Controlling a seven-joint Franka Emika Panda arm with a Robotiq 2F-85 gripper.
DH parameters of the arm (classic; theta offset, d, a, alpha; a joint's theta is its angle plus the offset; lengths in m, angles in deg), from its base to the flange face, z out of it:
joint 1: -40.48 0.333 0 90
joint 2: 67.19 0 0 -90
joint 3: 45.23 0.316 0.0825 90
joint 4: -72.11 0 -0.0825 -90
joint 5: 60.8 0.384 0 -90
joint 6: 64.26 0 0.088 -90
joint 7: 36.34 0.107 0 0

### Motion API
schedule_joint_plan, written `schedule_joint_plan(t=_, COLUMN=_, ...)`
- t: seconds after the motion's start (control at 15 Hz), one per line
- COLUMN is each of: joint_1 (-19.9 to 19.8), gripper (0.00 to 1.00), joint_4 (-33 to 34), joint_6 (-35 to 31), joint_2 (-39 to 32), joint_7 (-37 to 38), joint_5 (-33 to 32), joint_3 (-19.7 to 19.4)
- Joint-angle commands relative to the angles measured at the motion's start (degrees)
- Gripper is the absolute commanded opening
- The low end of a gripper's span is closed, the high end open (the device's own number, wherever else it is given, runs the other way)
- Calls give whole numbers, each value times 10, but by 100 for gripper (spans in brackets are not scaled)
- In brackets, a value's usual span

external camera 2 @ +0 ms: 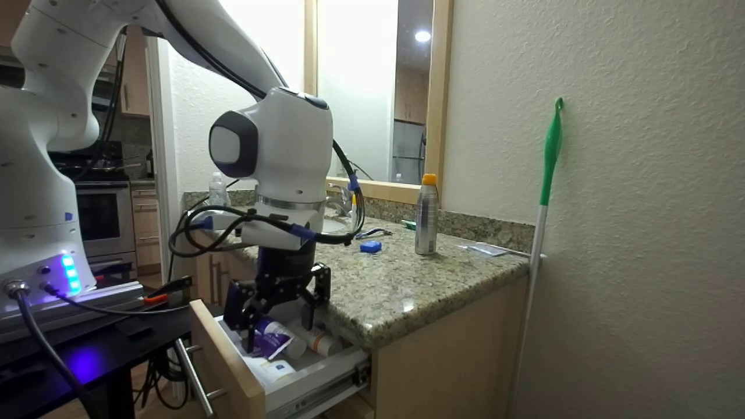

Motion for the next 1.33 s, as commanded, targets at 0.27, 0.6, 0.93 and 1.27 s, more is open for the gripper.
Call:
schedule_joint_plan(t=0.27, joint_1=-16, gripper=100, joint_4=44, joint_6=40, joint_2=-43, joint_7=33, joint_5=3, joint_3=12)
schedule_joint_plan(t=0.6, joint_1=-24, gripper=100, joint_4=58, joint_6=53, joint_2=-45, joint_7=33, joint_5=10, joint_3=14)
schedule_joint_plan(t=0.93, joint_1=-16, gripper=100, joint_4=37, joint_6=47, joint_2=-16, joint_7=32, joint_5=-4, joint_3=5)
schedule_joint_plan(t=1.27, joint_1=19, gripper=100, joint_4=10, joint_6=34, joint_2=-13, joint_7=46, joint_5=-73, joint_3=-17)
